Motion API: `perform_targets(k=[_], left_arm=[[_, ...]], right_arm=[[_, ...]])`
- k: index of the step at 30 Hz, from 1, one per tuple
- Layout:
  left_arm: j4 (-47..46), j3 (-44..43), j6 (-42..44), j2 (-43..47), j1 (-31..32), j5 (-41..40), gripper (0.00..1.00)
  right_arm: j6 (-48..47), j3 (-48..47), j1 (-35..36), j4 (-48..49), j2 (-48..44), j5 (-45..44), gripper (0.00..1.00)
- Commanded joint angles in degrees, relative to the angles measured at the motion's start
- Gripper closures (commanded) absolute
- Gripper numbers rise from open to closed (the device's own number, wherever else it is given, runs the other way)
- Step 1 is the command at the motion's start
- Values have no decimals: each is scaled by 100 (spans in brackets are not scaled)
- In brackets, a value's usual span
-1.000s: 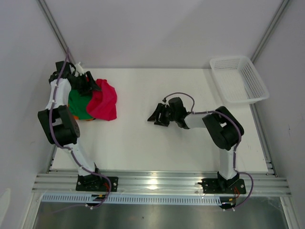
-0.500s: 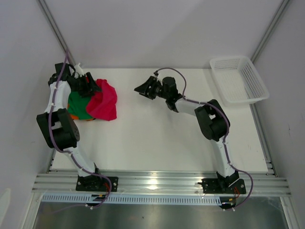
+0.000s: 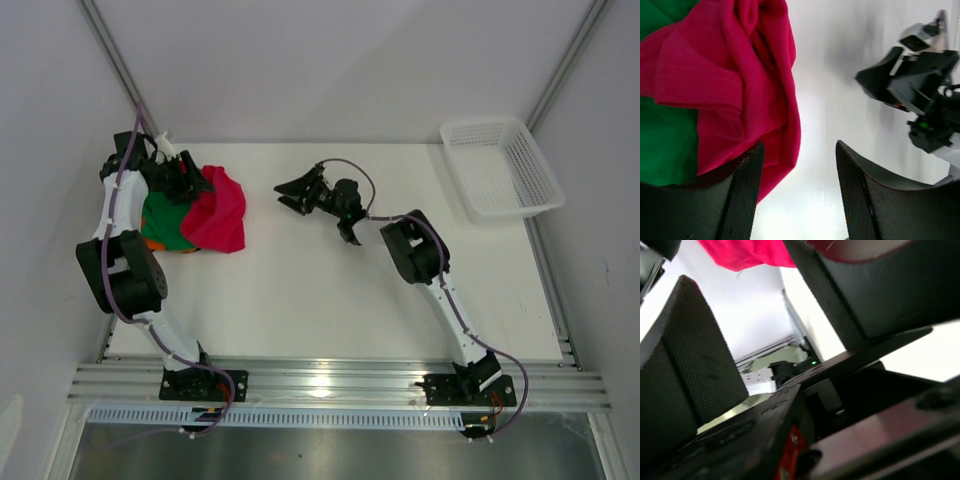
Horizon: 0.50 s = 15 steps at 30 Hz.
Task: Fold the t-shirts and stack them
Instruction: Put the neatly folded tshirt into the corner of the board with the left arm
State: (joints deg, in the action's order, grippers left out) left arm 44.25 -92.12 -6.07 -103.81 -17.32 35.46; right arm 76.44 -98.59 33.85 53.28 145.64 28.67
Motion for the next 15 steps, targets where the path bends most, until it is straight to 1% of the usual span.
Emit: perform_targets(k=[1,7,12,15], left_arm=[[-12,80,-114,440,-52,285,38],[-338,-43,-483,695,-113,865,37],[-268,-201,-492,652,-114,945,37],[-198,-158,-431,625,-114,928,37]], right_arm=[[995,-565,219,1194,411,148,35],[916,-785,544,1106,447,245,35],[767,-934,781,931,333,271,35],[714,-1329,939,729,403,306,35]])
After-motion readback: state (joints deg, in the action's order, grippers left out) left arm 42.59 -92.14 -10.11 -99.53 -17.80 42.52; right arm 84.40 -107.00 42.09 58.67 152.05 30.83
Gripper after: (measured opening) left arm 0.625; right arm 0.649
